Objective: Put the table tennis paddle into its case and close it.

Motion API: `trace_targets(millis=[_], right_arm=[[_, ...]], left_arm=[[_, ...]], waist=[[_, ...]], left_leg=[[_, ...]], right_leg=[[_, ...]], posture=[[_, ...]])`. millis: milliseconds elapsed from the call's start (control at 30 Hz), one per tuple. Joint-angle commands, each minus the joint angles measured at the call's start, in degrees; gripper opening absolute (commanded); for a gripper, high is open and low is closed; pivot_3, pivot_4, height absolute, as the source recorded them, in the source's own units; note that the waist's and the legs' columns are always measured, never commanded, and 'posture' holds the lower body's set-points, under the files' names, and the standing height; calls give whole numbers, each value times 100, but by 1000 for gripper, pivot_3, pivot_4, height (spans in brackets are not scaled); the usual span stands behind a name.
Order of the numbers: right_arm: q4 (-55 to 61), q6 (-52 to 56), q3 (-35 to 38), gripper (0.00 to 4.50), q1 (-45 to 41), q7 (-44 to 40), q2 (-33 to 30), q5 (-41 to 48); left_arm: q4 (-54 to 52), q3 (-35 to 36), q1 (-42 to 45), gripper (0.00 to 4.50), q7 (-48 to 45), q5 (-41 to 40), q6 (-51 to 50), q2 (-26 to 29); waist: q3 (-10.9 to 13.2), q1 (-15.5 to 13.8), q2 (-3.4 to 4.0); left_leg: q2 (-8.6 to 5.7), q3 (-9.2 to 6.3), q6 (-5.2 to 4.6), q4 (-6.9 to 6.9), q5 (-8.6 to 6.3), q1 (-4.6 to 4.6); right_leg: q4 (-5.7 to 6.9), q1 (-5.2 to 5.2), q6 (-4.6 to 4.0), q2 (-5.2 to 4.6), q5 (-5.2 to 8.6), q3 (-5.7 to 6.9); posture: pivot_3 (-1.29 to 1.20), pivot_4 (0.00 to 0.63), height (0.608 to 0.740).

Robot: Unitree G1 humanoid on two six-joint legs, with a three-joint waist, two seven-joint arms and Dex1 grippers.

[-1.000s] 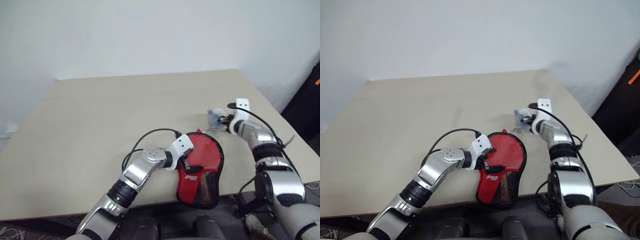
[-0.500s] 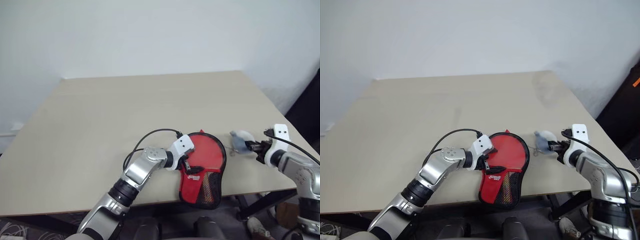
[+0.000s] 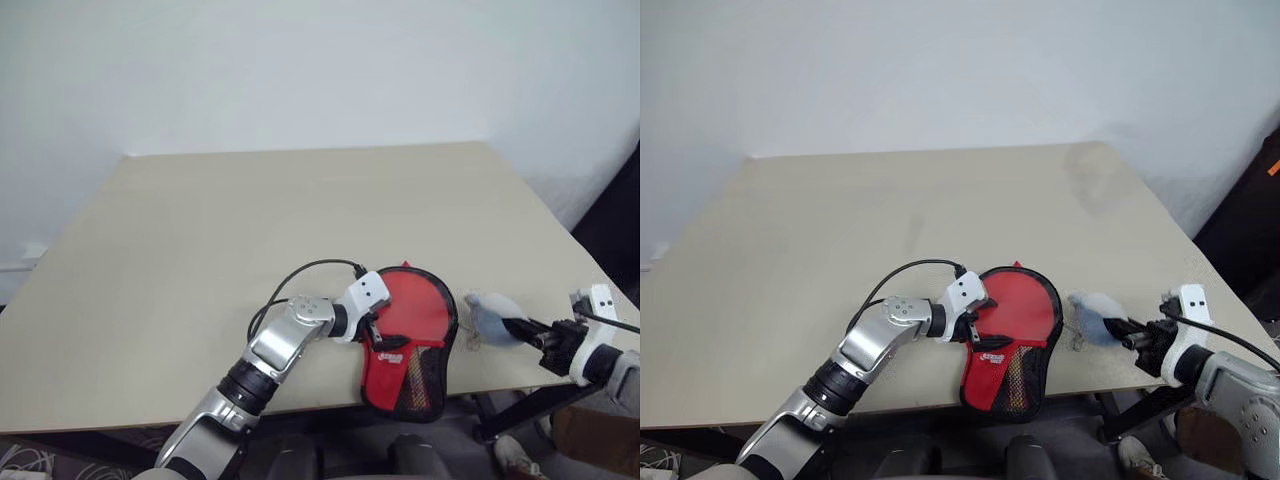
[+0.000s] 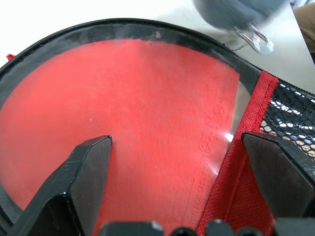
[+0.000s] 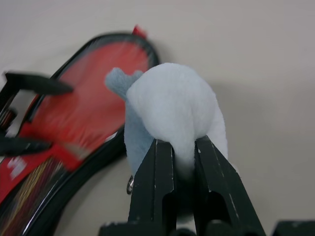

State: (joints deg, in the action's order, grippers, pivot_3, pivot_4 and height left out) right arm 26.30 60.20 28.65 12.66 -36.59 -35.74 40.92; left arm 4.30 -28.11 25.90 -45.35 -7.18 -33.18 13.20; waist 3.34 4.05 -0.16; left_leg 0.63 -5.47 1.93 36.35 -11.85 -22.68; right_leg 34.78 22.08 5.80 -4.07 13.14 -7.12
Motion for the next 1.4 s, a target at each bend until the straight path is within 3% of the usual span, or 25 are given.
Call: trace_targets(millis=[33,500,667,900,1400], right_arm=[[588,-182,-143,15,384,-273,-239,87],[1155,-649,336,14,1773,-1259,-813,641],[1409,-848,-121,12,2068,-1521,-1046,555],[1215,-1049,-1161,10,1765,-1163,-1017,164],[1413,-1399,-1249,9,2221,-2074,-1281,631]], left_arm=[[272,-262,-222,4500,-71,144,-377,92],[245,-224,-248,4500,-64,97,-527,64],[270,-229,-226,4500,-80,102,-543,17],[245,-243,-233,4500,-76,111,-583,-19],[206,-159,-264,4500,17,76,-691,-13]], waist=[[-2,-1,0],[-36,-80,-31],[-38,-156,-33],[-53,-137,-57],[-87,-129,-80]], left_leg=[[0,0,1,-2,0,1],[0,8,-1,-2,-25,0],[0,12,-1,3,-41,-1],[0,22,-4,21,-55,0],[8,22,0,26,-62,6]], right_leg=[[0,1,0,0,0,0],[-10,3,8,-10,7,4],[-15,3,11,-12,11,5],[-17,0,15,-18,15,6],[-15,1,15,-20,15,18]], posture=[[0,0,740],[0,0,740],[0,0,740],[0,0,740],[0,0,740]])
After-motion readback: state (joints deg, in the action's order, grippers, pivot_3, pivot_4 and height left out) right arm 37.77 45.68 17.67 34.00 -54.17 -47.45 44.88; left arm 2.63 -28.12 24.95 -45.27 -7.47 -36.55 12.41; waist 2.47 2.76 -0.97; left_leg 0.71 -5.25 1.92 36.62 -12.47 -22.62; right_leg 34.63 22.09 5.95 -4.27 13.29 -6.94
